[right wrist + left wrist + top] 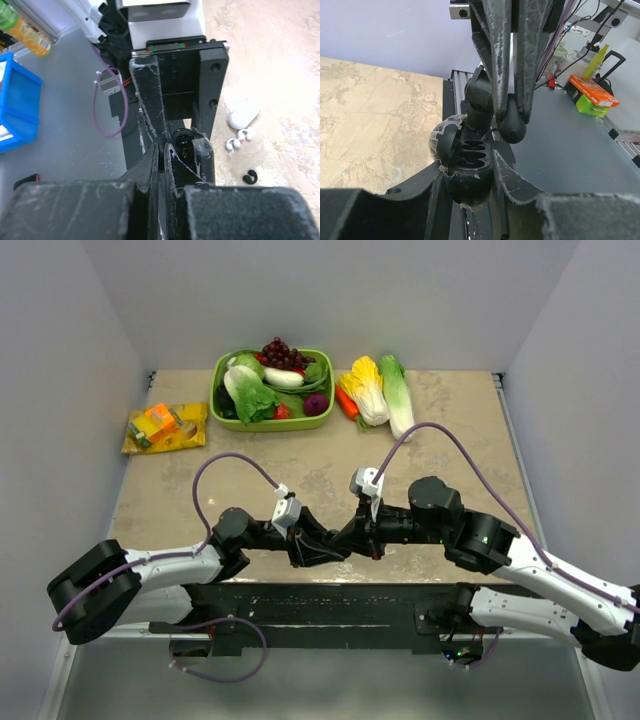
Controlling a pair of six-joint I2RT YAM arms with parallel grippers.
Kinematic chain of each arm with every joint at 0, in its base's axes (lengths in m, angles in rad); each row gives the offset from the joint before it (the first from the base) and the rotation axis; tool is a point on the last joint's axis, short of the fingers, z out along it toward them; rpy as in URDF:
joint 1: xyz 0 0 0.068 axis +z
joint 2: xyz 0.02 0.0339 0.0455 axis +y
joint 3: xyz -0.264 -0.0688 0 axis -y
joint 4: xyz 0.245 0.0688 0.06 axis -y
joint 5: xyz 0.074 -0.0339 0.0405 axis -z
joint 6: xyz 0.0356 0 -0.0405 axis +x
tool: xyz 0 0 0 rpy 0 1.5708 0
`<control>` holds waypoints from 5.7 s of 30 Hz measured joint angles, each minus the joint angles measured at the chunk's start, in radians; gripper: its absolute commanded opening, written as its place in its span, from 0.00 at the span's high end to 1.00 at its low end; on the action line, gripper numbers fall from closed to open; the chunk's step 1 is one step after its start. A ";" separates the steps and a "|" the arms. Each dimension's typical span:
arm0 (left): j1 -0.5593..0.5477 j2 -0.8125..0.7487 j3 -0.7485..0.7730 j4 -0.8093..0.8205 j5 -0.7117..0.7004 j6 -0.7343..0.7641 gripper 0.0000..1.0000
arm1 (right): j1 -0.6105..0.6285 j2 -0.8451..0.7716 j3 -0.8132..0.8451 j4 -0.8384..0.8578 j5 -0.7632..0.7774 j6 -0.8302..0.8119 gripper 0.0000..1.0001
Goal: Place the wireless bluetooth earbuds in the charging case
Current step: Place the earbud in the charging case, then adjust the charging case, then adjust the earbud at the center of the board.
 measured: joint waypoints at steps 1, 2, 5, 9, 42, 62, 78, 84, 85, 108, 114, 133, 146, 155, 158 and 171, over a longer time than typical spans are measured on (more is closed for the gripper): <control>0.000 0.000 0.002 0.000 -0.001 0.000 1.00 | 0.001 0.000 -0.001 0.000 0.007 0.000 1.00; -0.001 0.000 0.004 0.000 -0.002 0.000 1.00 | 0.001 0.000 -0.002 0.000 0.015 0.000 1.00; -0.006 0.000 0.008 0.001 -0.003 0.000 1.00 | 0.002 0.001 -0.008 -0.001 0.025 0.000 1.00; -0.011 0.000 0.009 0.000 -0.005 0.000 1.00 | 0.006 0.007 -0.011 0.000 0.050 0.000 1.00; -0.011 0.019 0.010 0.018 -0.025 -0.005 1.00 | 0.056 0.020 -0.034 0.008 0.196 0.000 0.81; -0.013 0.065 0.013 0.093 -0.052 -0.023 1.00 | 0.069 -0.006 0.045 -0.003 0.263 0.048 0.41; -0.019 -0.097 -0.079 0.115 -0.124 -0.029 1.00 | 0.063 -0.066 -0.074 0.000 0.730 0.182 0.43; -0.019 -0.245 -0.162 0.042 -0.232 -0.007 1.00 | 0.063 -0.059 -0.315 0.014 0.664 0.244 0.67; -0.019 -0.259 -0.170 0.031 -0.246 -0.003 1.00 | 0.063 -0.105 -0.320 0.013 0.649 0.246 0.77; -0.018 -0.264 -0.210 -0.011 -0.415 0.022 1.00 | 0.063 -0.025 -0.144 0.127 0.323 0.192 1.00; -0.019 -0.237 -0.212 0.023 -0.370 0.022 1.00 | 0.063 0.007 -0.144 0.127 0.326 0.191 1.00; -0.022 -0.235 -0.214 0.046 -0.323 0.026 1.00 | 0.064 0.005 -0.144 0.125 0.329 0.201 0.82; -0.032 -0.283 -0.231 0.025 -0.385 0.024 1.00 | 0.063 -0.196 -0.150 0.078 0.455 0.216 0.53; -0.032 -0.396 -0.253 -0.052 -0.416 0.031 1.00 | 0.063 0.142 -0.420 0.180 0.568 0.394 0.67; -0.032 -0.428 -0.261 -0.070 -0.428 0.041 1.00 | 0.052 0.200 -0.443 0.206 0.588 0.413 0.68; -0.032 -0.446 -0.264 -0.095 -0.439 0.048 1.00 | -0.094 0.450 -0.434 0.386 0.551 0.393 0.90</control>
